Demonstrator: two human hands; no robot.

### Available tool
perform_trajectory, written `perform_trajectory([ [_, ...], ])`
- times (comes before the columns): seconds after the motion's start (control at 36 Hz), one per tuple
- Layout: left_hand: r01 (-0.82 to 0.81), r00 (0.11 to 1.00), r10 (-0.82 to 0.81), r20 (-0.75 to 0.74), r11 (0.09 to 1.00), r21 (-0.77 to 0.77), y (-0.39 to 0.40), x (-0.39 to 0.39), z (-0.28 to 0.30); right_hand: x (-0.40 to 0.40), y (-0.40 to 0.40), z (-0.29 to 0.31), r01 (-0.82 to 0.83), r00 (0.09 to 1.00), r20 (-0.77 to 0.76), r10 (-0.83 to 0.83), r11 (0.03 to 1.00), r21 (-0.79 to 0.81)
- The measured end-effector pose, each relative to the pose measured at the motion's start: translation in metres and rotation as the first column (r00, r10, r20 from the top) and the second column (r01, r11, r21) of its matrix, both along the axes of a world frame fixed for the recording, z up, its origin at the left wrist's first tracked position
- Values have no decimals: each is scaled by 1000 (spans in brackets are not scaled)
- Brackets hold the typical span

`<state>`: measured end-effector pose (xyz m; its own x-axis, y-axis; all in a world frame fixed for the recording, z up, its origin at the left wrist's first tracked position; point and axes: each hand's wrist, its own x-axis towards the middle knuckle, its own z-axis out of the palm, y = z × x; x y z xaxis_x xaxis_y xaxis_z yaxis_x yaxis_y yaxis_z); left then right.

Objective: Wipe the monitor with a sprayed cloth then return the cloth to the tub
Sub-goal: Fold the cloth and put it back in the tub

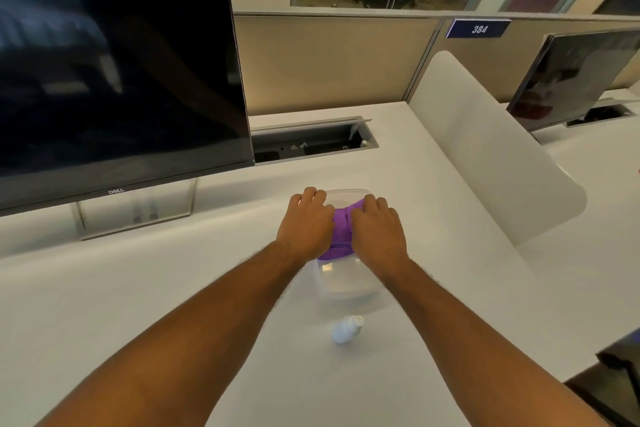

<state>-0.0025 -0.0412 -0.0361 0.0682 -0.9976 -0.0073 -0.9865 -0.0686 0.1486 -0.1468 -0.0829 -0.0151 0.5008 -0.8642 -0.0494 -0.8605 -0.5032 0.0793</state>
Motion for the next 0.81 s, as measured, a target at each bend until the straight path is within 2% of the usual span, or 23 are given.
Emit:
perform_trajectory([
  [0.06, 12, 995, -16, -94, 999, -39, 12, 1, -2, -4, 12, 7, 55, 983, 174, -58, 998, 20],
  [0.11, 27, 981, -41, -191, 997, -74, 29, 1, -3, -8, 30, 12, 119, 891, 425, -161, 985, 125],
  [0.17, 43, 958, -73, -276, 993, -112, 50, 0, -6, -13, 52, 15, 114, 729, 635, -256, 960, 255],
  [0.22, 63, 938, -112, -329, 986, -156, 72, -2, -10, -21, 76, 16, 78, 555, 775, -302, 947, 313],
  [0.28, 98, 929, -154, -336, 979, -178, 94, -4, -15, -30, 99, 16, 43, 376, 851, -367, 924, 379],
  [0.33, 149, 929, -195, -313, 975, -164, 114, -5, -23, -41, 122, 12, 33, 277, 886, -373, 925, 379],
  [0.39, 196, 930, -226, -289, 972, -131, 129, -7, -31, -51, 145, 1, 54, 261, 902, -345, 938, 343],
  [0.44, 225, 931, -245, -270, 969, -102, 140, -10, -38, -59, 166, -10, 84, 283, 896, -343, 939, 333],
  [0.67, 224, 948, -217, -234, 975, 1, 153, -17, -38, -64, 209, -41, 178, 434, 736, -520, 850, 496],
  [0.81, 263, 952, -253, -172, 964, 38, 151, -18, -33, -56, 212, -49, 221, 448, 702, -554, 829, 513],
])
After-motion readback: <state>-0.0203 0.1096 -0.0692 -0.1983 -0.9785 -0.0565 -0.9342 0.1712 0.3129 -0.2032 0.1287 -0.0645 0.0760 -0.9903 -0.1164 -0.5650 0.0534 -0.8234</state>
